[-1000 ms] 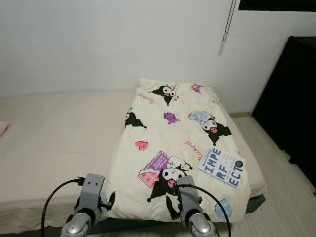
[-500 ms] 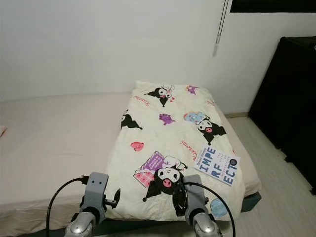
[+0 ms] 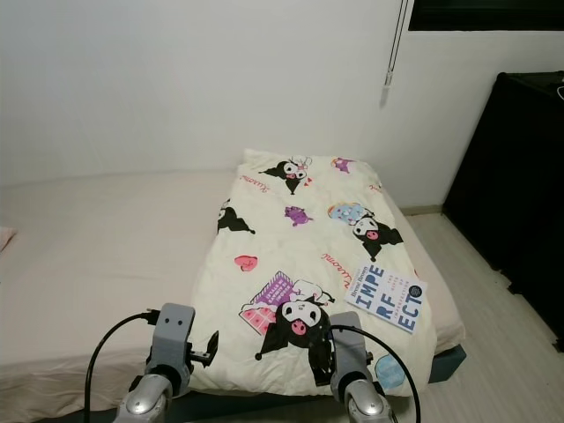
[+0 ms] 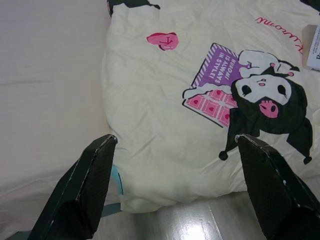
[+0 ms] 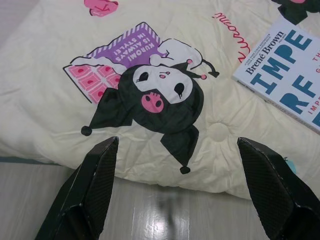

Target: Clean up the room

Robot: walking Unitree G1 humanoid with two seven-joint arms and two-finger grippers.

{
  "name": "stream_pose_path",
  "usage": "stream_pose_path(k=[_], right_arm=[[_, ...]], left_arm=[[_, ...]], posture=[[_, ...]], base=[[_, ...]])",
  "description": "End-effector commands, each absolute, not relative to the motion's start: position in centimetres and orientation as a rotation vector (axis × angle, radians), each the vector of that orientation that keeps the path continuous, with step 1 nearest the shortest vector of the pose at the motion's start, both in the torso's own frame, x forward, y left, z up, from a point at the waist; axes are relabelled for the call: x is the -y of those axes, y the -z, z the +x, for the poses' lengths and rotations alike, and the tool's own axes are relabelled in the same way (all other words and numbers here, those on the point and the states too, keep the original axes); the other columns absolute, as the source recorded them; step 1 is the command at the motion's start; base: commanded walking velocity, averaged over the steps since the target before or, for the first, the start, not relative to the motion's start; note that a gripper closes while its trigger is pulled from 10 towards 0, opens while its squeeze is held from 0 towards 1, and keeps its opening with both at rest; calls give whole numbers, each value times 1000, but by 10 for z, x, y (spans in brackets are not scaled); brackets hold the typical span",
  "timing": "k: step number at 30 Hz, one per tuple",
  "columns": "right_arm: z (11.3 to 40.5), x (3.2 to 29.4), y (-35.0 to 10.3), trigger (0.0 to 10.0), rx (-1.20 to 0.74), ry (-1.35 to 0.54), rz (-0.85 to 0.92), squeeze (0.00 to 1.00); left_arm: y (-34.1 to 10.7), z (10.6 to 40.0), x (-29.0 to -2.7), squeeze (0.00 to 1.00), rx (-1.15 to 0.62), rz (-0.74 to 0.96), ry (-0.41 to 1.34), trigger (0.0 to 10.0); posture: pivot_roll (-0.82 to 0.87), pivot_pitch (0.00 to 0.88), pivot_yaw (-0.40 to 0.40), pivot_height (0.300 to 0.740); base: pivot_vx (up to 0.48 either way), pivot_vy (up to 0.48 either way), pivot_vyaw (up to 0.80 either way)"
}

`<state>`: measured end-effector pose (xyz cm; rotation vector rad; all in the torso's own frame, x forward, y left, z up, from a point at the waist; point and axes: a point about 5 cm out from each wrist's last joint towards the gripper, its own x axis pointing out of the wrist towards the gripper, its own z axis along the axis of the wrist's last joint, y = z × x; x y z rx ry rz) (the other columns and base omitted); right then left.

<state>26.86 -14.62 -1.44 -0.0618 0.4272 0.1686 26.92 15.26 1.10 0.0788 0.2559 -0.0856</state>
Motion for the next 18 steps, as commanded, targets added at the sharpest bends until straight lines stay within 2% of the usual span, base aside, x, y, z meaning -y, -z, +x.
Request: stream_pose_path(k=[1,18], right_arm=[[267,148,15,10000,-424,-157,-50,0],[268,148,15,10000,-427,-164,-54,0]], left_arm=[[-10,266,-152,0,-252,57,82,10000],[-10,264,-153,0,-249,45,80,10000]], posture=[[-13,42,-28,740],[-12,47,-33,740]], base=[[285,0,0],[345,0,0]])
